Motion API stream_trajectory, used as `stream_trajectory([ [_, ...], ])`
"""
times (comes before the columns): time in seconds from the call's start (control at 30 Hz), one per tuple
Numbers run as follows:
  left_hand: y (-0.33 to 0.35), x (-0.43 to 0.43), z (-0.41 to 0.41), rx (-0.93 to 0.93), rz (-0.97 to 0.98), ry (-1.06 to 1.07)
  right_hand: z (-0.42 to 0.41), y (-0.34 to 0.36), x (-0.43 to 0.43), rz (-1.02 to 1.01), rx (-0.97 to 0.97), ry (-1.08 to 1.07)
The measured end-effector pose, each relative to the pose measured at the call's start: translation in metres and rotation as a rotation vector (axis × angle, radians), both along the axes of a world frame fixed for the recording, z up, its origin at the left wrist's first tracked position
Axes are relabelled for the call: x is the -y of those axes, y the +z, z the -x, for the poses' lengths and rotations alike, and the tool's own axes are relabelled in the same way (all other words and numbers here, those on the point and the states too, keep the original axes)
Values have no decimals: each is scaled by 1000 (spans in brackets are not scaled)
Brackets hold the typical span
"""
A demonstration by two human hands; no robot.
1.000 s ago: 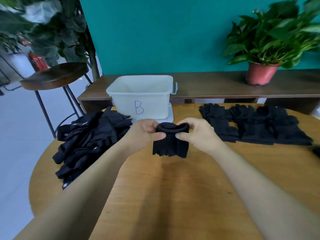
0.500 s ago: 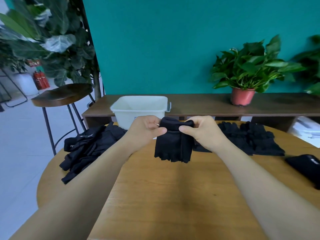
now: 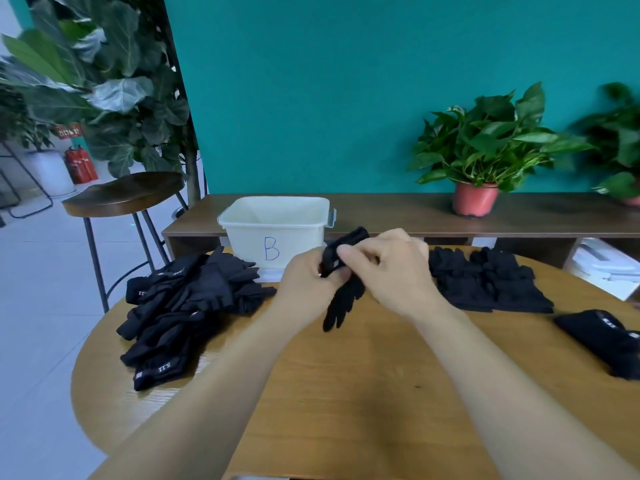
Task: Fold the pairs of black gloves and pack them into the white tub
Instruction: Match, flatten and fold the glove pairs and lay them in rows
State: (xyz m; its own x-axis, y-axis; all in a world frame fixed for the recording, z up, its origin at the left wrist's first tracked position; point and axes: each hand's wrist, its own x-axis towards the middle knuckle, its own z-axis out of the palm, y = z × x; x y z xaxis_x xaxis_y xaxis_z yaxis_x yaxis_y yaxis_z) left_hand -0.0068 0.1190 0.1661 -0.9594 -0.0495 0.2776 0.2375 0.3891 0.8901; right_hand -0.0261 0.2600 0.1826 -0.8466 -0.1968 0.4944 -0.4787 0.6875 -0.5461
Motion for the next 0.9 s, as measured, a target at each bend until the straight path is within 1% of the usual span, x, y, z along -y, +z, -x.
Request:
stream_trajectory([
  [0.07,1,8,3,69,-48,-46,3,3,-17,123,21,-43],
  [0.1,2,10,4,115,-57,-88,5,3,-25,135,84,-61],
  [0.13,2,12,7,154,-48,-134,6,2,-31,141,201,-43],
  [0.2,0,15,13,226,-8,-226,12,-3,-38,223,469,88],
  [0.23,-1,15,15,259,-1,-257,14,-7,-41,276,558,158],
  [0.27,-3,14,17,272,5,-272,15,-12,-43,311,598,211],
  [0.33,-11,11,22,235,50,-225,21,-24,-48,304,566,202],
  [0.47,-33,10,40,125,207,-30,40,-51,-46,253,532,128],
  [0.53,-43,12,52,80,316,22,52,-65,-42,181,462,82],
  [0.6,-54,15,59,5,459,59,58,-79,-38,41,330,44],
  [0.63,-63,17,58,-49,527,84,57,-89,-35,-56,219,32],
  [0.67,-74,19,55,-130,605,119,54,-99,-33,-149,107,31],
  [0.7,-90,22,50,-203,698,149,50,-113,-31,-233,40,37],
  [0.73,-107,24,44,-248,772,149,45,-128,-30,-308,-2,44],
  [0.8,-144,31,30,-280,848,59,33,-161,-32,-431,-6,58],
  [0.9,-178,41,12,-200,910,-92,12,-188,-35,-560,18,102],
])
